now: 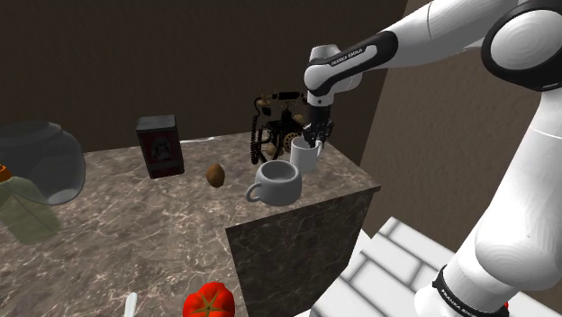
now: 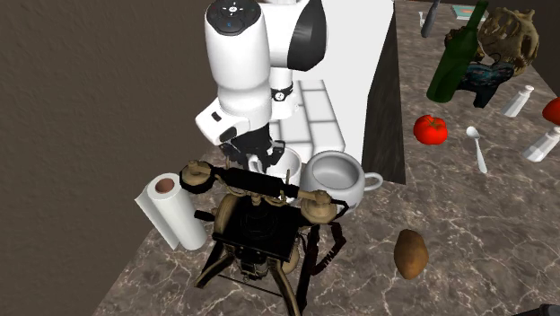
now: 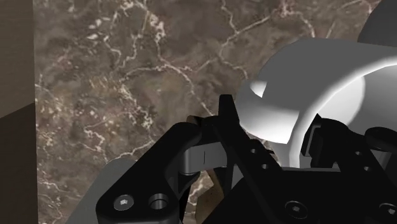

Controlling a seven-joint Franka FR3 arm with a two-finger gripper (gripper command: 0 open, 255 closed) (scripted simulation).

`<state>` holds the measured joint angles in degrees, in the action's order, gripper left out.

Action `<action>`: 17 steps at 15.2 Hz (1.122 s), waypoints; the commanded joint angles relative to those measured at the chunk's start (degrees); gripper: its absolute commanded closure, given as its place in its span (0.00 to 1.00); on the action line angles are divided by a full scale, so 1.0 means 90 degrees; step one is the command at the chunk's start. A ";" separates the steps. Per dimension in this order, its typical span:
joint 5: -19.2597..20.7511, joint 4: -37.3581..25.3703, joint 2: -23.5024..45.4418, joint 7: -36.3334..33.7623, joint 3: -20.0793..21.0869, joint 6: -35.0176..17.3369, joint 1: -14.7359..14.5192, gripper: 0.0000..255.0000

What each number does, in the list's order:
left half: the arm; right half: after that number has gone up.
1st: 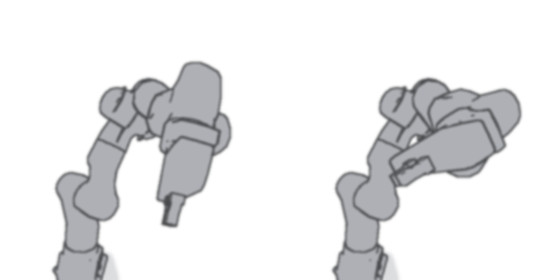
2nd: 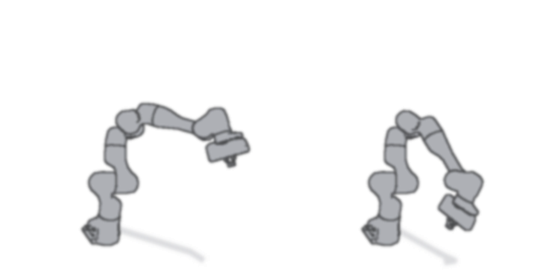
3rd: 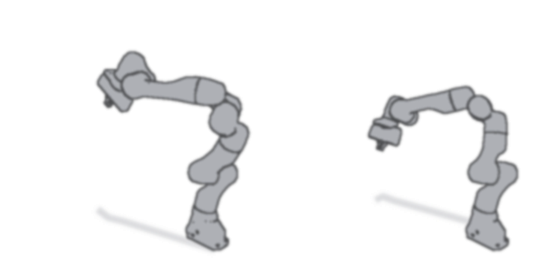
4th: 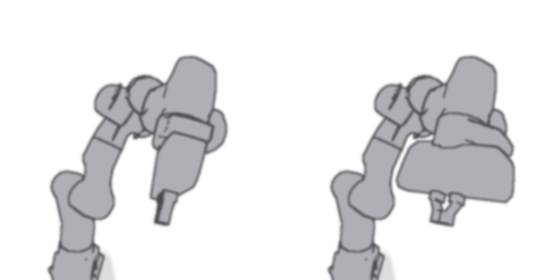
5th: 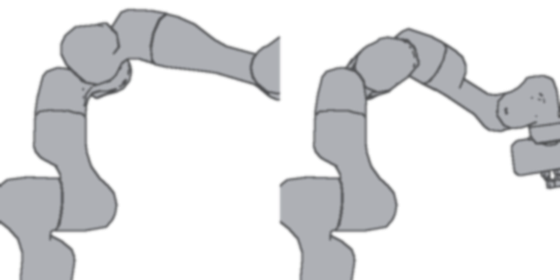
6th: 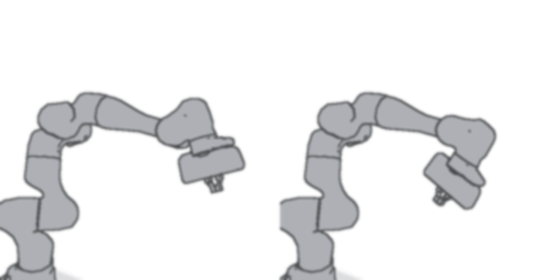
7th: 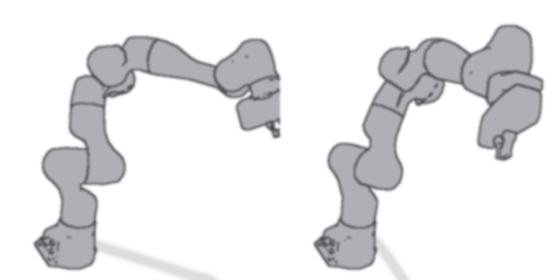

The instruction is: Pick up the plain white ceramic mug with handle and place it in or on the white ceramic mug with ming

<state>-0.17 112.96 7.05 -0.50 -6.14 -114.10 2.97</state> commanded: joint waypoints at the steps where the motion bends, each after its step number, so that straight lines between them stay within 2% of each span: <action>1: 0.0009 -0.0092 -0.0073 0.0001 -0.0004 0.0166 0.0002 1.00; 17: 0.0042 -0.1098 -0.0378 -0.0013 -0.0005 0.1474 -0.0004 1.00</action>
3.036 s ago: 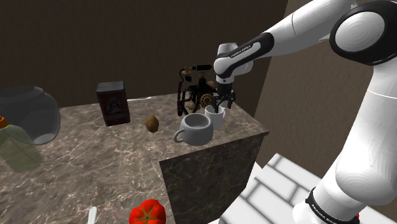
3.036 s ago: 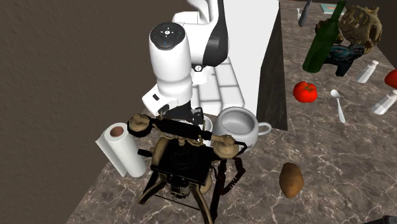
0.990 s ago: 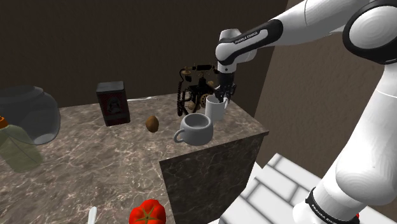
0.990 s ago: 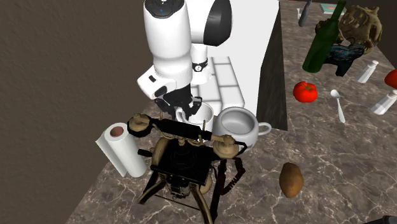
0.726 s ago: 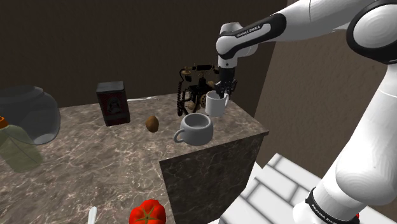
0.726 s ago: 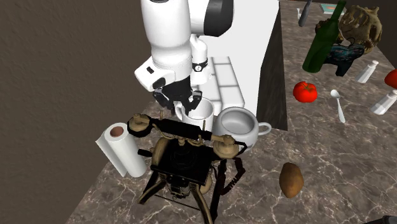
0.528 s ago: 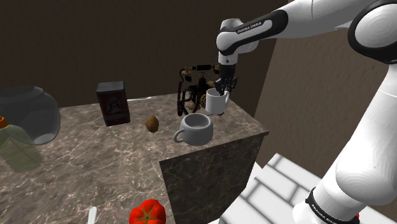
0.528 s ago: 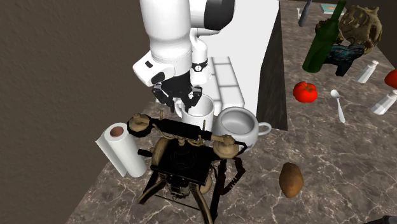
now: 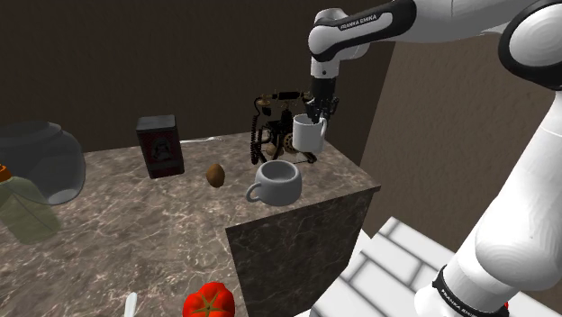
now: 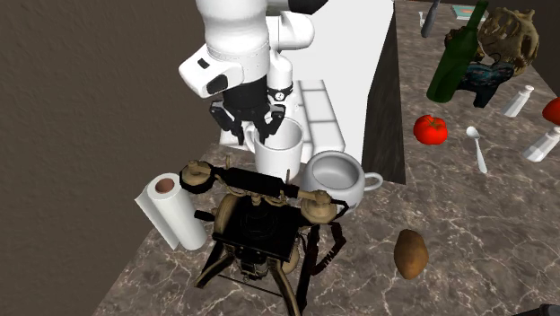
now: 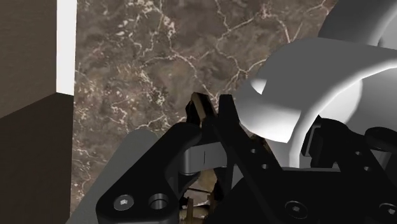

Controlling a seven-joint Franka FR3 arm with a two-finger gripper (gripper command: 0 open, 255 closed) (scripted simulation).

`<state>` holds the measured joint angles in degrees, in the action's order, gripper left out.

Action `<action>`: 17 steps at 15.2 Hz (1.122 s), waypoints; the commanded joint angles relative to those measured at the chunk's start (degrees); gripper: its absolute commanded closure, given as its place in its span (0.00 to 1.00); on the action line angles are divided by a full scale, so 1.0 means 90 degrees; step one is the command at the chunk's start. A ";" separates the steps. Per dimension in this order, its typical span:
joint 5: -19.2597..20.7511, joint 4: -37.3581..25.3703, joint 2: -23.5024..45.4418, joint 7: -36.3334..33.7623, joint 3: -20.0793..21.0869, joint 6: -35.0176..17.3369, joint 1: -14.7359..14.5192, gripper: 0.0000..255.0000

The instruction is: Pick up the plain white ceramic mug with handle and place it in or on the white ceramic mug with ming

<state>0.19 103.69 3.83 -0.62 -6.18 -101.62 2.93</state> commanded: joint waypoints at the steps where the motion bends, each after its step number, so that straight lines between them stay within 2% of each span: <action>1: 0.0003 -0.0144 -0.0027 0.0000 0.0000 0.0171 0.0000 1.00; 5: 0.0005 -0.0417 -0.0046 0.0001 0.0000 0.0462 0.0000 1.00; 17: -0.0132 -0.0305 -0.0458 -0.1703 0.0845 0.0755 -0.0878 1.00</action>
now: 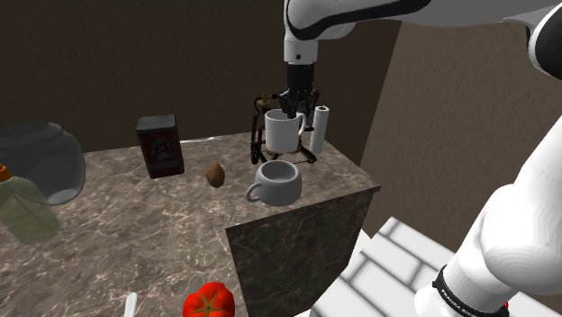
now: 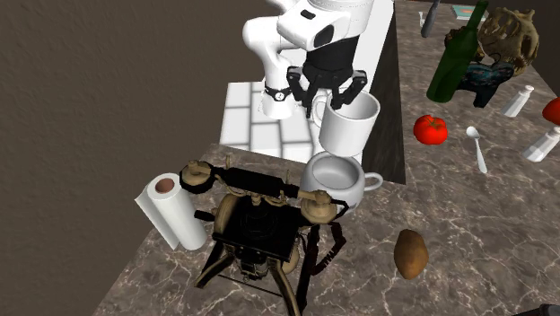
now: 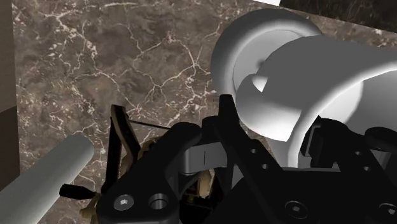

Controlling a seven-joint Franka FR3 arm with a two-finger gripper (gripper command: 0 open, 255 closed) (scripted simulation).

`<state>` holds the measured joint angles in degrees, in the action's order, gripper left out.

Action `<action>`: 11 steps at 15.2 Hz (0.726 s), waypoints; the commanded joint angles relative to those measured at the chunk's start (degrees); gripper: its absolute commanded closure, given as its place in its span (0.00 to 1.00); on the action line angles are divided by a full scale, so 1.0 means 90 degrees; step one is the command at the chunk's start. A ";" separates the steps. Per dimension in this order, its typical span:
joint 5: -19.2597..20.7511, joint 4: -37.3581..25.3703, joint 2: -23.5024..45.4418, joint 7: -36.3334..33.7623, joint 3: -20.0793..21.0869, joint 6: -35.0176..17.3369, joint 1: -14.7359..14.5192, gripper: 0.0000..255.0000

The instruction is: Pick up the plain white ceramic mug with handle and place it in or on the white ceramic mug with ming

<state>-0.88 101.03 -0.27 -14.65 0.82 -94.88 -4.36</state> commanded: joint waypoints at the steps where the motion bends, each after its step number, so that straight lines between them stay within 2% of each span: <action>1: -0.0014 0.0078 -0.0005 -0.0142 0.0067 -0.0080 -0.0067 1.00; 11: -0.0015 0.0867 0.0052 -0.0131 0.0070 -0.0926 -0.0068 1.00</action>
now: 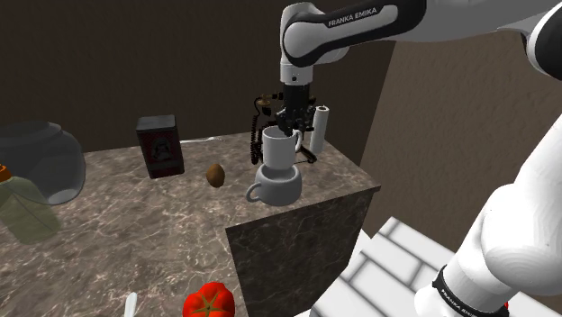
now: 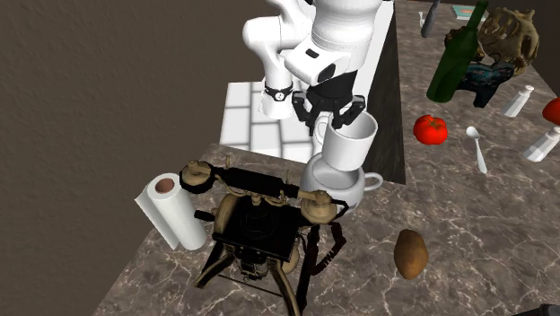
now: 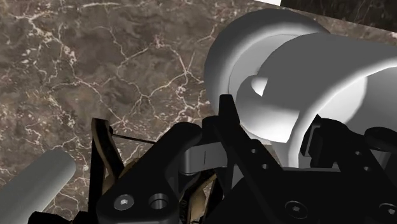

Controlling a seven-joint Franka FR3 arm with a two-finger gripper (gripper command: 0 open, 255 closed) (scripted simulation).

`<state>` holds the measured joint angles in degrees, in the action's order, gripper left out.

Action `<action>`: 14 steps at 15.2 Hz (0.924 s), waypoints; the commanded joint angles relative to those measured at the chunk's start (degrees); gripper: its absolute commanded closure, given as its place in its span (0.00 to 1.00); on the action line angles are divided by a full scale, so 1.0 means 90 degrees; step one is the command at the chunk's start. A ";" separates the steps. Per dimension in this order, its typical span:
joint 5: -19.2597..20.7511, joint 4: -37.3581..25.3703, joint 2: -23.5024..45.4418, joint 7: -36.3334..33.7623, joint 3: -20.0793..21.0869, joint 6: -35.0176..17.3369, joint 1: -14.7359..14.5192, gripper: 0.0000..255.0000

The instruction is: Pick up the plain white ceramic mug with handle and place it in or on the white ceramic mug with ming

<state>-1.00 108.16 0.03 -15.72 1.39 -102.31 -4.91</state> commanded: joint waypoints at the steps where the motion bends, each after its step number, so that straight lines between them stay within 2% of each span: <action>1: -0.0002 0.0145 0.0032 -0.0010 0.0007 -0.0184 -0.0007 1.00; 7: -0.0002 0.0528 0.0136 -0.0004 0.0008 -0.0671 -0.0008 1.00; 14: -0.0002 0.0528 0.0136 -0.0004 0.0007 -0.0671 -0.0009 1.00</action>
<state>-1.02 112.87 1.15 -15.75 1.45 -108.32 -4.98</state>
